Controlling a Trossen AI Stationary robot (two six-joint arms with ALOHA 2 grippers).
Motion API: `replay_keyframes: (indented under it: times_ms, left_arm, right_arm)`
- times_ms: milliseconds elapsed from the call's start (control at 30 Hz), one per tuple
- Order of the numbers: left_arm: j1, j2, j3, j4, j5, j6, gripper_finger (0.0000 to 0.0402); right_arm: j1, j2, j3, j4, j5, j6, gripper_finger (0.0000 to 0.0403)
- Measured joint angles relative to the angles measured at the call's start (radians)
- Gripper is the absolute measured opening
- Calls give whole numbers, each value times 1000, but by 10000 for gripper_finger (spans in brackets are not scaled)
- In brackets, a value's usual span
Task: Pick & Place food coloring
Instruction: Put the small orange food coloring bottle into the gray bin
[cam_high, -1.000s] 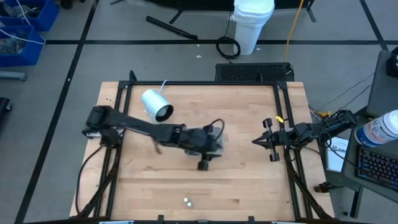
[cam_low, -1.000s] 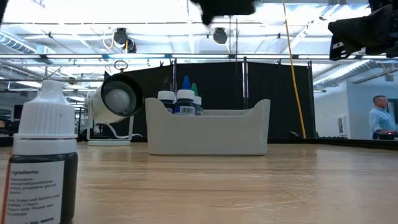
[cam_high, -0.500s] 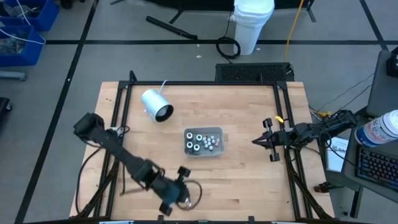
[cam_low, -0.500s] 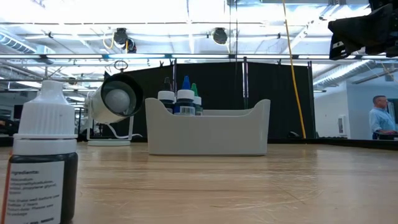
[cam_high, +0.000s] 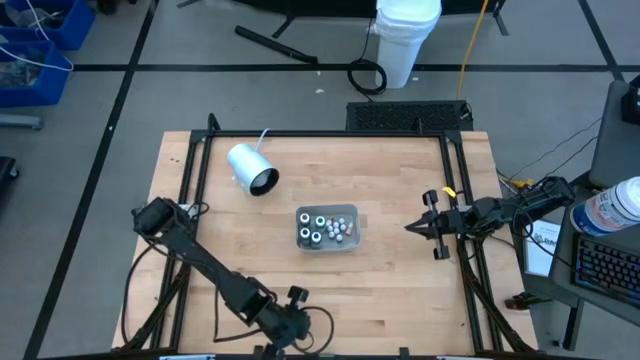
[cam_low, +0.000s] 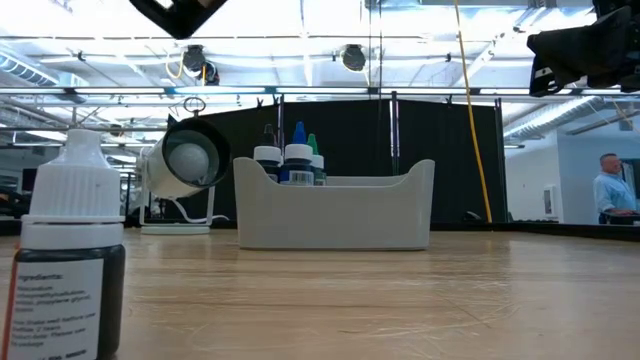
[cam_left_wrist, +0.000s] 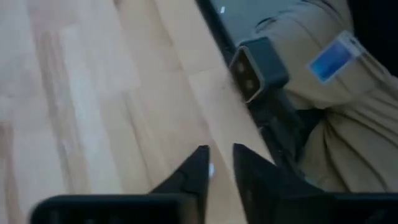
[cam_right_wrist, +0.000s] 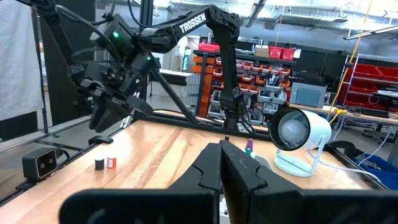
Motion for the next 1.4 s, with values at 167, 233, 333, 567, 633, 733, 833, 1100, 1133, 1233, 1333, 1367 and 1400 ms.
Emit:
replay_keyframes:
  times_ms: [167, 233, 333, 567, 633, 733, 833, 1100, 1133, 1233, 1333, 1367, 1400]
  left_arm:
    - [-4, -1, 1, -39, 2, 27, 156]
    - [-4, 0, -1, -36, 2, 49, 182]
    - [-4, -1, -22, -36, 2, 58, 207]
    - [16, 0, -117, 22, 3, 79, 223]
    - [24, 0, -137, 56, 10, 74, 223]
    - [35, 0, -159, 72, 34, 71, 223]
    - [44, 0, -176, 104, 55, 70, 223]
    - [47, 0, -224, 208, 74, 67, 223]
    - [46, 0, -228, 210, 74, 67, 223]
    - [46, 0, -232, 214, 67, 52, 223]
    - [47, 0, -232, 217, 57, 51, 223]
    - [48, 0, -232, 218, 57, 51, 223]
    - [48, 0, -232, 218, 57, 51, 223]
  right_arm:
    - [0, 0, 0, 1, 2, -1, 0]
    - [0, 0, 0, 1, 2, -2, 0]
    - [0, 0, 0, 1, 3, -2, 0]
    - [0, 2, 0, 0, 3, -2, 0]
    - [0, 2, 0, 0, 2, -2, 0]
    - [0, 2, 0, 0, 2, -2, 0]
    - [0, 2, 0, 0, 2, -2, 0]
    - [0, 2, 0, 0, 1, -2, 0]
    - [0, 2, 0, 0, 1, -2, 0]
    - [0, 2, 0, 0, 1, -2, 0]
    - [0, 2, 0, 0, 1, -2, 0]
    - [0, 2, 0, 0, 1, -2, 0]
    - [0, 2, 0, 0, 1, -2, 0]
